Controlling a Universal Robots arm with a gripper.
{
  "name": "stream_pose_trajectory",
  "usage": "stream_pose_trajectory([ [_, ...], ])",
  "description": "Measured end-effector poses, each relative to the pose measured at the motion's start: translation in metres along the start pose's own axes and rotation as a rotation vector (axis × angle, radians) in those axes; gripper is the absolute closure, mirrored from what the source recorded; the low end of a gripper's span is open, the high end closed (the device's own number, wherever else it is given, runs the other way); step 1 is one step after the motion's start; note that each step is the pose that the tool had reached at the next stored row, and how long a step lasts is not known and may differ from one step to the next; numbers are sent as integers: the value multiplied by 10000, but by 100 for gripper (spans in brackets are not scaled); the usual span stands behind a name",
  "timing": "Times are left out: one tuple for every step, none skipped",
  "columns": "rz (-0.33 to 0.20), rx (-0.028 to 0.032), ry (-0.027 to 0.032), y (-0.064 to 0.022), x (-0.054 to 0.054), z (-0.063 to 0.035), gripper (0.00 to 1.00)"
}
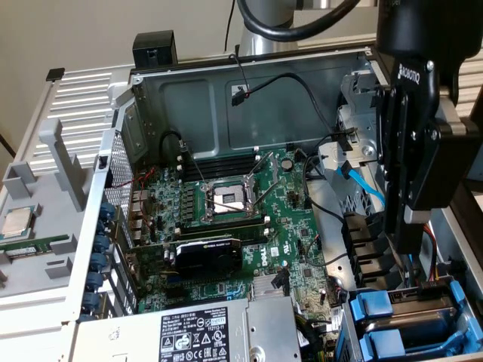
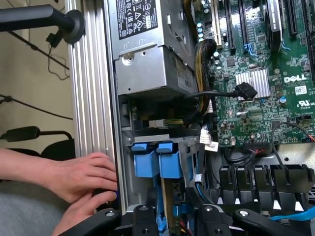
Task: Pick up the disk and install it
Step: 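Insert the second disk wire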
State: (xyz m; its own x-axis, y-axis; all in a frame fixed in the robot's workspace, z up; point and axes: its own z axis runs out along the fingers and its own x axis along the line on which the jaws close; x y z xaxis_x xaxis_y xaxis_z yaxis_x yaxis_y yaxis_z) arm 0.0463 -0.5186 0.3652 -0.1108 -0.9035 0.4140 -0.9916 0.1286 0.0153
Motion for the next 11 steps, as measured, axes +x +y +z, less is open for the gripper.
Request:
stream_pose_trajectory([
  [0,0,2,0,0,0,63],
  [0,0,2,0,0,0,63],
  [0,0,2,0,0,1,63],
  [0,0,2,0,0,0,63],
  [0,1,2,0,0,1,63],
  [0,0,2,0,0,1,63],
  [0,0,0,0,-1,1,63],
  [0,0,-1,0,-2,1,63],
  [0,0,0,0,-2,1,63],
  [0,1,0,0,-3,1,63],
  [0,1,3,0,-3,-1,65],
])
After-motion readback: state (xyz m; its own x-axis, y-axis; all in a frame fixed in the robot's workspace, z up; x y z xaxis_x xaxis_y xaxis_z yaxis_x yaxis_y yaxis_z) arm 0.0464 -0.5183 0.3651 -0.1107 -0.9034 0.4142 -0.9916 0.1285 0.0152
